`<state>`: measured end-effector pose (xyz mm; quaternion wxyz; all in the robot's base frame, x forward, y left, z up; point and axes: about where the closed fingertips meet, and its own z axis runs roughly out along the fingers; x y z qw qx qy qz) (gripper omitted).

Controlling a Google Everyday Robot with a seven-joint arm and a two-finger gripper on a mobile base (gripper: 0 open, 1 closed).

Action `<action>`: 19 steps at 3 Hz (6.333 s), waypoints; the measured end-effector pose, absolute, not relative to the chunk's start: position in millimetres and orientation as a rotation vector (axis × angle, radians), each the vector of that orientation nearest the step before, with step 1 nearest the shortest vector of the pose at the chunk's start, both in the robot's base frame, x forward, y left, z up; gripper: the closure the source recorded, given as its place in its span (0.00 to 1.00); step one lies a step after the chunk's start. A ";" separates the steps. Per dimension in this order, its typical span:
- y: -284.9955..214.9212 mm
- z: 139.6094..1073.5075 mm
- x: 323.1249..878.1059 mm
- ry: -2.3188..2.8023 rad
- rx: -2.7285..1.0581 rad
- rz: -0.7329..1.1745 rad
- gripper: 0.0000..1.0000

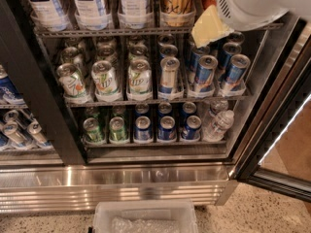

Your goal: Pick coke can from top shelf of fridge

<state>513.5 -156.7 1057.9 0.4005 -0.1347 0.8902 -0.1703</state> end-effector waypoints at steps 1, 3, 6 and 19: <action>-154.0 1038.3 524.9 2.300 -0.160 -0.365 0.44; -159.9 1035.6 518.2 2.314 0.044 -0.282 0.12; -136.3 1053.3 483.8 2.328 0.033 -0.173 0.19; -173.1 1102.9 509.6 2.083 0.163 -0.320 0.00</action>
Offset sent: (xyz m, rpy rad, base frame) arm 0.0255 -0.0182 -0.0623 0.2953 0.0289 -0.3540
